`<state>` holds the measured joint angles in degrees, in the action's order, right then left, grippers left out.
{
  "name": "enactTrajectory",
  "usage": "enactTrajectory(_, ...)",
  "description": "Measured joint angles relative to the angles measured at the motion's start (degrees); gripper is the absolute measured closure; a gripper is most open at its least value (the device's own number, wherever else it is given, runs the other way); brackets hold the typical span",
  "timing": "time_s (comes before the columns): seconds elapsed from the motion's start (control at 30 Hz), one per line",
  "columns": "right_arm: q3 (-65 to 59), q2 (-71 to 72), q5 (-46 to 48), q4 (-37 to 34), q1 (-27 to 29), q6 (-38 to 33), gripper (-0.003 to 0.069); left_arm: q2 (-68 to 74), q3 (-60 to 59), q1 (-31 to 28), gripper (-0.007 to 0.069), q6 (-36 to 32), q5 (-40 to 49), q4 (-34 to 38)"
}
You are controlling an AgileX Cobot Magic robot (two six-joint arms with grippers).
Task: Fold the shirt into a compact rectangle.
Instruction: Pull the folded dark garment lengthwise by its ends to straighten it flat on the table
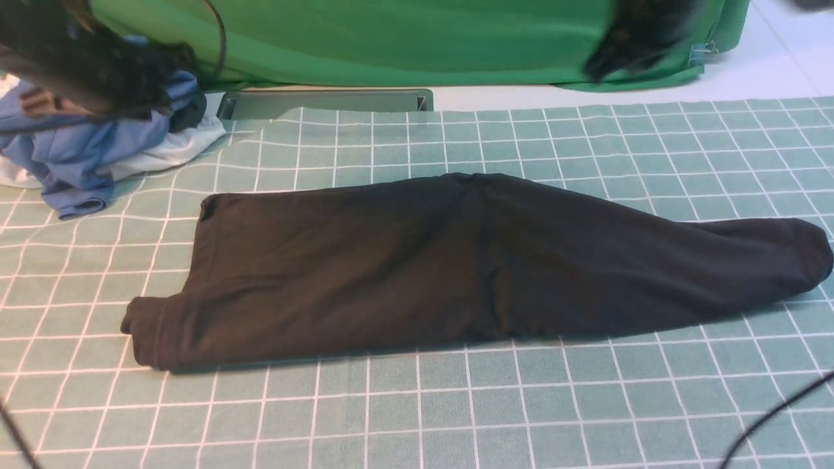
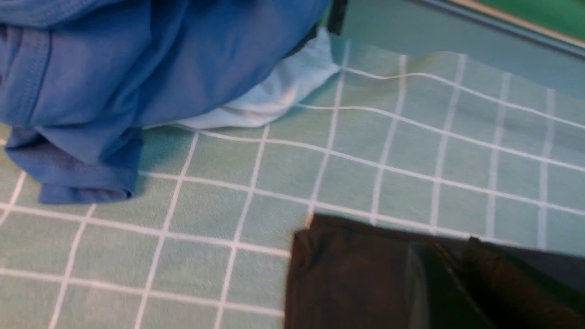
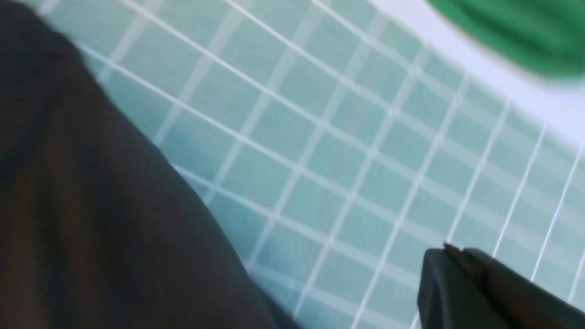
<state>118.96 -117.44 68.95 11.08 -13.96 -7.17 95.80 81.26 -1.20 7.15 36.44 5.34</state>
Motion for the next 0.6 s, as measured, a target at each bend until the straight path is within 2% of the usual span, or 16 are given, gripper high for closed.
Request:
enactTrajectory(0.13, -7.57, 6.33, 0.30, -6.69, 7.01, 2.18, 0.0631, -6.65, -5.86, 0.00, 0.0610, -1.64, 0.20, 4.05)
enactTrajectory(0.2, -15.72, 11.98, 0.60, -8.64, 12.19, 5.02, 0.0589, -11.86, -13.89, 0.00, 0.0612, -3.31, -0.29, 7.52)
enactTrajectory(0.23, -16.30, 12.75, 0.67, -8.80, 12.53, 5.18, 0.0582, -12.61, -14.51, 0.00, 0.0612, -3.49, -0.44, 8.24)
enactTrajectory(0.27, -20.19, 15.03, 0.90, -9.06, 14.74, 5.97, 0.0510, -15.25, -19.06, 0.00, 0.0612, -5.23, -0.59, 10.84)
enactTrajectory(0.3, -21.76, 15.53, 0.95, -9.12, 15.32, 6.17, 0.0483, -15.62, -20.38, 0.00, 0.0612, -5.86, -0.65, 11.24)
enactTrajectory(0.37, -26.34, 17.01, 1.16, -9.17, 18.11, 6.37, 0.0298, -19.75, -27.43, 0.00, 0.0612, -9.33, -1.14, 16.39)
enactTrajectory(0.4, -27.16, 17.08, 1.16, -9.17, 18.53, 6.37, 0.0260, -20.40, -29.23, 0.06, 0.0612, -9.92, -1.33, 17.19)
enactTrajectory(0.43, -30.38, 16.99, 0.35, -9.17, 19.77, 6.45, 0.0121, -22.51, -33.06, 0.06, 0.0612, -12.44, -1.98, 19.63)
enactTrajectory(0.47, -32.21, 16.66, -1.01, -9.19, 20.60, 6.52, 0.0061, -23.92, -35.40, 0.06, 0.0612, -13.82, -2.40, 21.09)
enactTrajectory(0.53, -35.05, 15.66, -4.32, -9.25, 21.43, 6.64, 0.0000, -26.63, -38.98, 0.06, 0.0612, -15.93, -2.79, 23.28)
enactTrajectory(0.6, -36.31, 14.05, -7.11, -9.09, 21.75, 7.17, -0.0022, -28.55, -41.22, 0.06, 0.0612, -16.82, -2.72, 24.05)
